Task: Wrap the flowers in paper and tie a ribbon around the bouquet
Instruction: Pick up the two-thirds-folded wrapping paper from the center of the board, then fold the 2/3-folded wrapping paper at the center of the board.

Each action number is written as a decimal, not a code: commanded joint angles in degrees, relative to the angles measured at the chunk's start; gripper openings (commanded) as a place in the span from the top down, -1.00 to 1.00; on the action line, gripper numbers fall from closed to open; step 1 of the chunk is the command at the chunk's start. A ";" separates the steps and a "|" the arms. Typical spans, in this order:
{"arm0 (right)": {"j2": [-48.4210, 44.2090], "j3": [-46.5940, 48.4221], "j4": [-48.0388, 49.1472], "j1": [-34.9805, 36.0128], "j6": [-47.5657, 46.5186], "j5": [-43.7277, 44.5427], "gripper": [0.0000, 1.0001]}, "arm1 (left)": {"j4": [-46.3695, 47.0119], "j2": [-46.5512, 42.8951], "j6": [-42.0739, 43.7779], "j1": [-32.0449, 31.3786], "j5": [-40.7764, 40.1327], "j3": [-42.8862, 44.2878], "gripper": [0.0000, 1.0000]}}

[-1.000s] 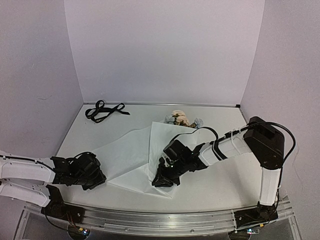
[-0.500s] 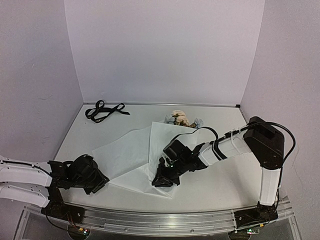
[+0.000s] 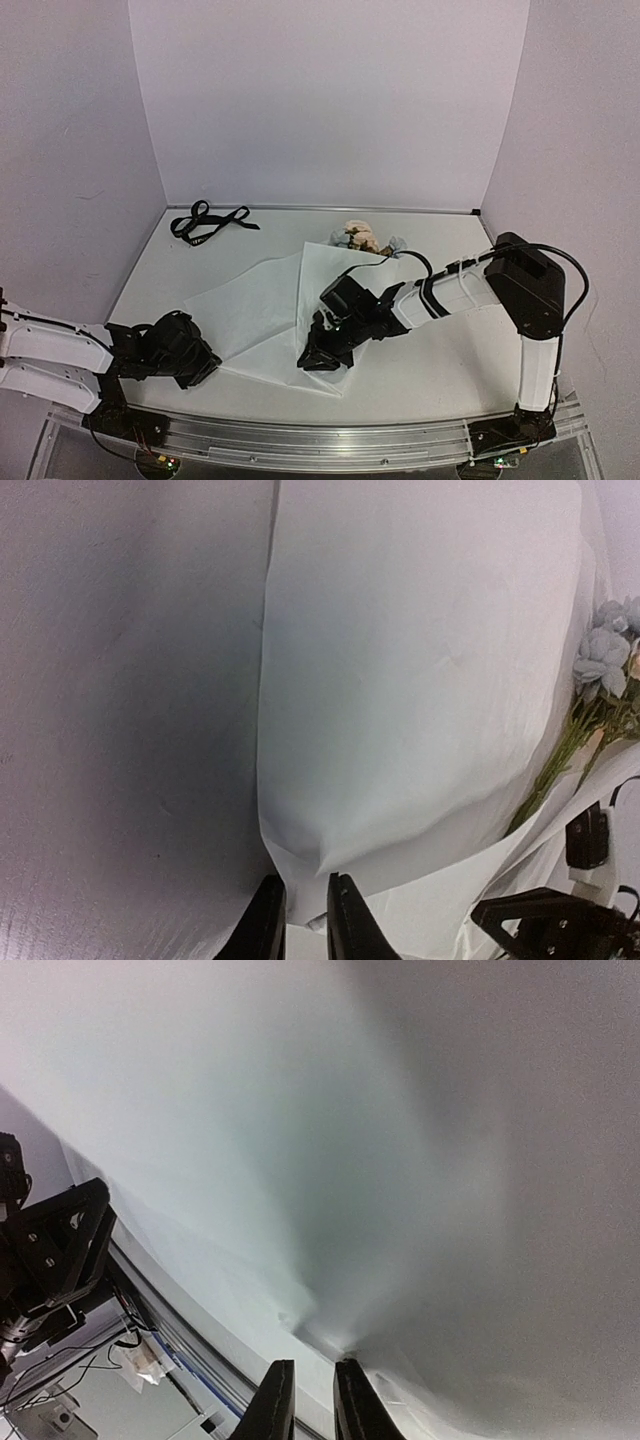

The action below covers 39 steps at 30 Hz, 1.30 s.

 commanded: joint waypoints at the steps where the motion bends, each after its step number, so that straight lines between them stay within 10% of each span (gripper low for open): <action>1: 2.08 3.33 -0.86 0.69 0.76 0.78 0.69 | 1.33 0.73 2.37 -0.29 -1.27 0.44 0.81; 25: 6.14 4.48 -2.64 0.92 1.94 1.38 0.73 | -0.89 -6.05 29.75 -5.95 -3.22 16.50 1.00; 39: 6.58 4.72 -2.91 0.98 2.15 1.46 0.72 | 17.05 5.15 46.11 -8.64 17.55 20.89 0.99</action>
